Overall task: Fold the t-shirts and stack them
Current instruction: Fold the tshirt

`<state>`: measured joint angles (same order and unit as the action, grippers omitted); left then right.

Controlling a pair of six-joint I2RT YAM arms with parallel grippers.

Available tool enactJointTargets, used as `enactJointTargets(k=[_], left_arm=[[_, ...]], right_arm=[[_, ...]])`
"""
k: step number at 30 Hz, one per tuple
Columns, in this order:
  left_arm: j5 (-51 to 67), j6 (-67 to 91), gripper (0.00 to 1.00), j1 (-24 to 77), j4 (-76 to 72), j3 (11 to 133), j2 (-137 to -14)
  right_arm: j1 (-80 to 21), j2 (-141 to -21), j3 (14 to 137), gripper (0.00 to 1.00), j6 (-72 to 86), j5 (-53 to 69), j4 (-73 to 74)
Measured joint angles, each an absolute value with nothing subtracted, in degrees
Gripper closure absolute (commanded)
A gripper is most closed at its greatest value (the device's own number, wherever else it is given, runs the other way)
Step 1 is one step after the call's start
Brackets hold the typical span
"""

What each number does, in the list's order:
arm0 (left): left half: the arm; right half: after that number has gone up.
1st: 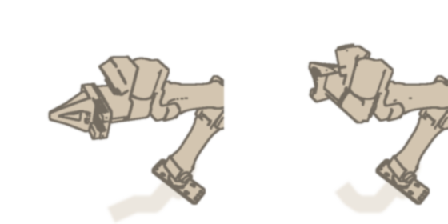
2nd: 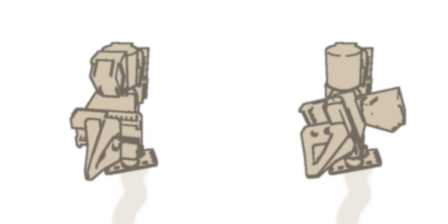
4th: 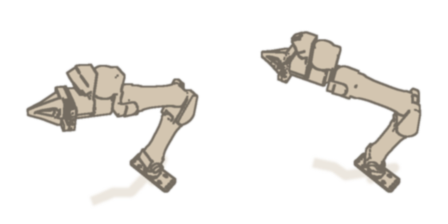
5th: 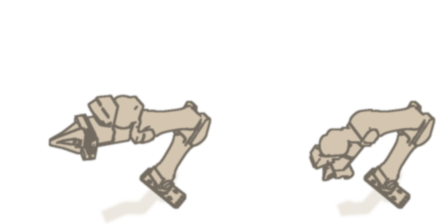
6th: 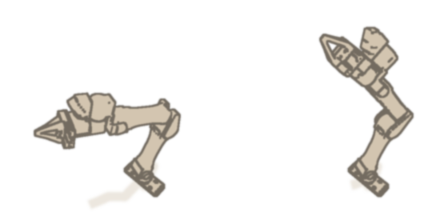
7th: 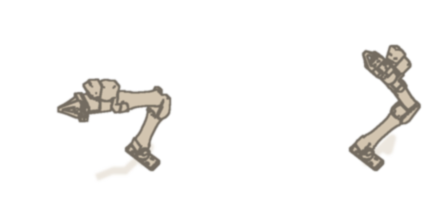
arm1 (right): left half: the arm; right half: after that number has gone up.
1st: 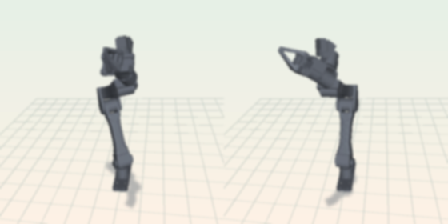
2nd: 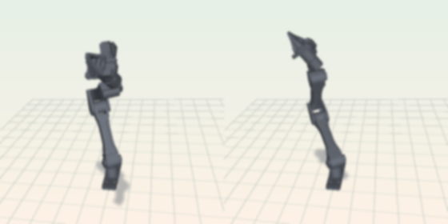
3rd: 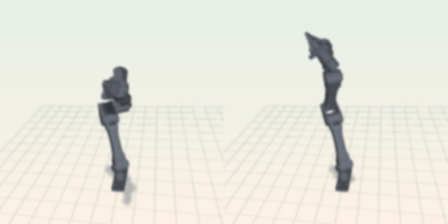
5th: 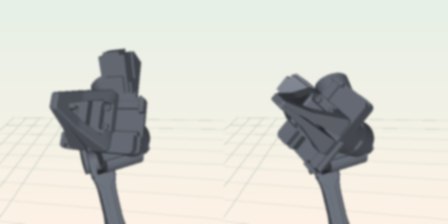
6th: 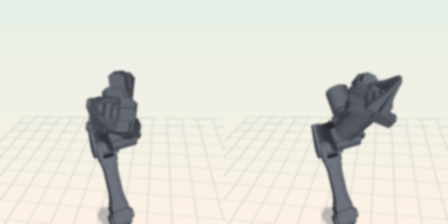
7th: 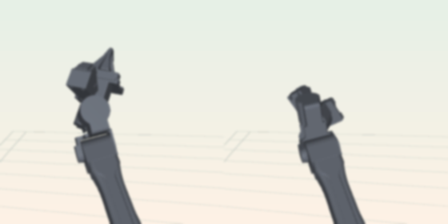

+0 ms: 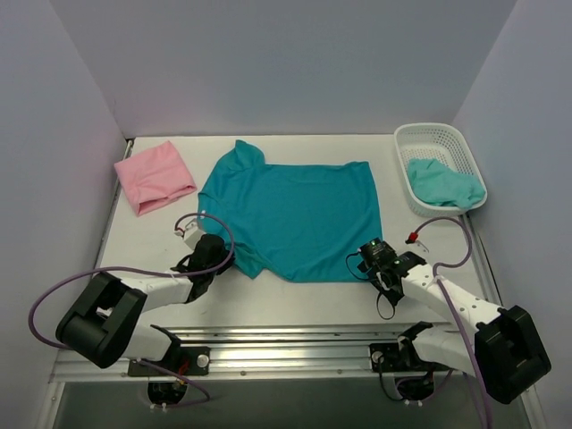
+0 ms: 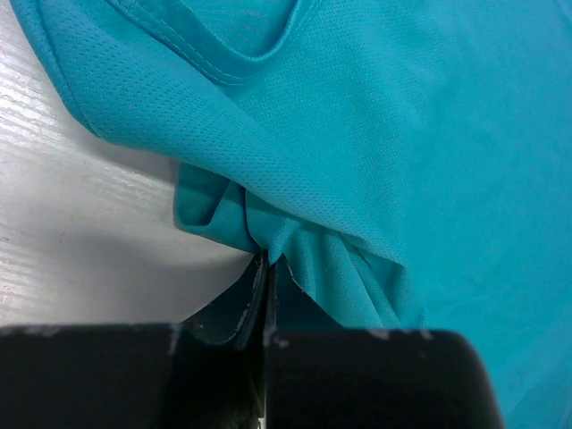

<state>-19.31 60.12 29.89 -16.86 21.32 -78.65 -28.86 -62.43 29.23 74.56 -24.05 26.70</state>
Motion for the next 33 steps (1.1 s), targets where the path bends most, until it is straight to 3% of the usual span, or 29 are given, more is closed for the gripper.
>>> enactJointTargets(k=[9, 14, 25, 31, 33], left_arm=[[-18.96, 59.7, 0.98, 29.89, -16.16, 21.21, -77.87], [-18.98, 59.48, 0.98, 29.89, -13.76, 20.32, -75.29], [-19.07, 59.33, 0.98, 29.89, -6.57, 18.39, -68.07], [-19.86, 59.33, 0.98, 29.89, -2.42, 17.26, -61.56], [-20.34, 59.33, 0.98, 29.89, -0.95, 17.04, -59.81]], right_arm=[[-28.82, -62.24, 27.83, 0.35, 74.22, -21.76, 24.73], [-28.49, -62.26, 27.83, 0.52, 73.56, -21.78, 24.47], [-27.33, -63.07, 27.86, 0.49, 71.88, -21.8, 23.97], [-25.23, -68.36, 28.77, 0.52, 69.19, -21.78, 23.33], [-23.94, -69.19, 29.3, 0.58, 67.94, -21.65, 23.07]])
